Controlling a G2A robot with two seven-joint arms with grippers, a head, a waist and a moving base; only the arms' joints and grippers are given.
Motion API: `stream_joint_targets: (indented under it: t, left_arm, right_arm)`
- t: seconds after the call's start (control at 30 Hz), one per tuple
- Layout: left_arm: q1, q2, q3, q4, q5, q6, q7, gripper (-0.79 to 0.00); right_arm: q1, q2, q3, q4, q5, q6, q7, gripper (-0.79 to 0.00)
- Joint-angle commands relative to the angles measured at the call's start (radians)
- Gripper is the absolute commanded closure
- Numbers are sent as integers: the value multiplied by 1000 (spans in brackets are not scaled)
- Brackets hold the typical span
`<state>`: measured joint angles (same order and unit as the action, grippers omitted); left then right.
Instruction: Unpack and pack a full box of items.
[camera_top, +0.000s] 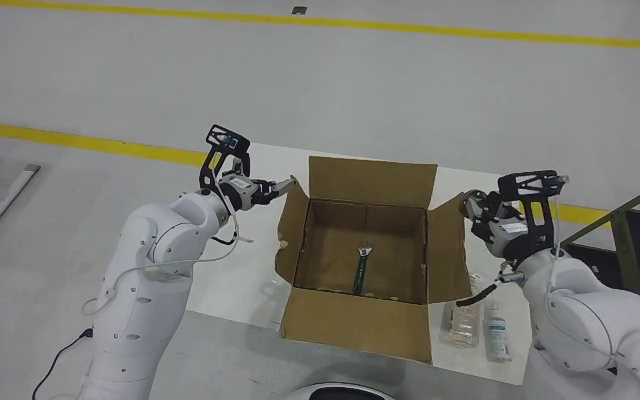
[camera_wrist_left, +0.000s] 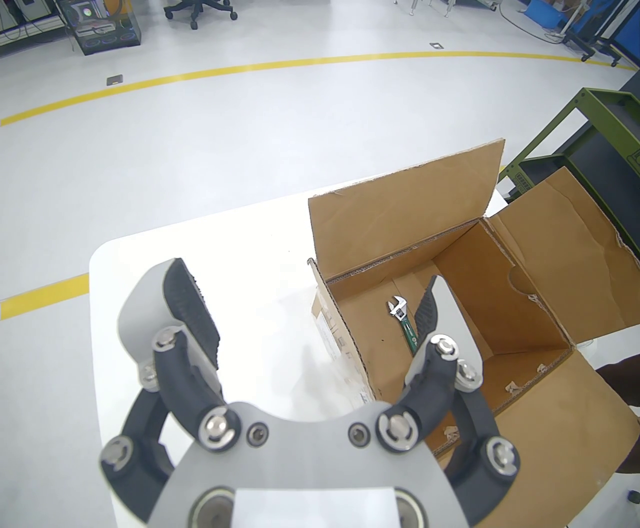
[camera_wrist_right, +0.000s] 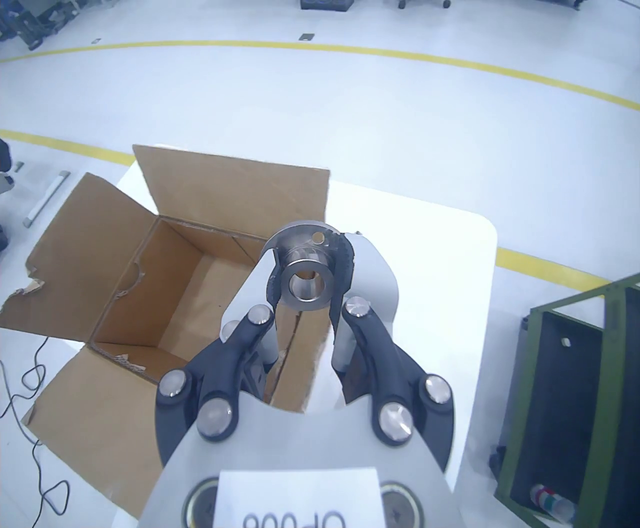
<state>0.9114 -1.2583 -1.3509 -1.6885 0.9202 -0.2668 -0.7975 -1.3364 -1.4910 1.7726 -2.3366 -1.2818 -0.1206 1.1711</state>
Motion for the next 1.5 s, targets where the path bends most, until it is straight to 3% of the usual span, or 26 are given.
stream_joint_targets:
  t: [0.0,0.37,0.6,0.9,1.47]
  left_arm:
    - [0,0,0,0,0,0,0,-785]
    - [0,0,0,0,0,0,0,-785]
    - [0,0,0,0,0,0,0,-785]
    - [0,0,0,0,0,0,0,-785]
    - [0,0,0,0,0,0,0,-785]
  right_arm:
    - [-16,4,35,5,-14,15,7,0]
    - [-95,25,210,65,-46,71,35,0]
    - [-163,37,287,218,-133,98,56,0]
    - [-203,45,264,391,-206,114,65,0]
    - [-165,61,199,522,-226,106,109,0]
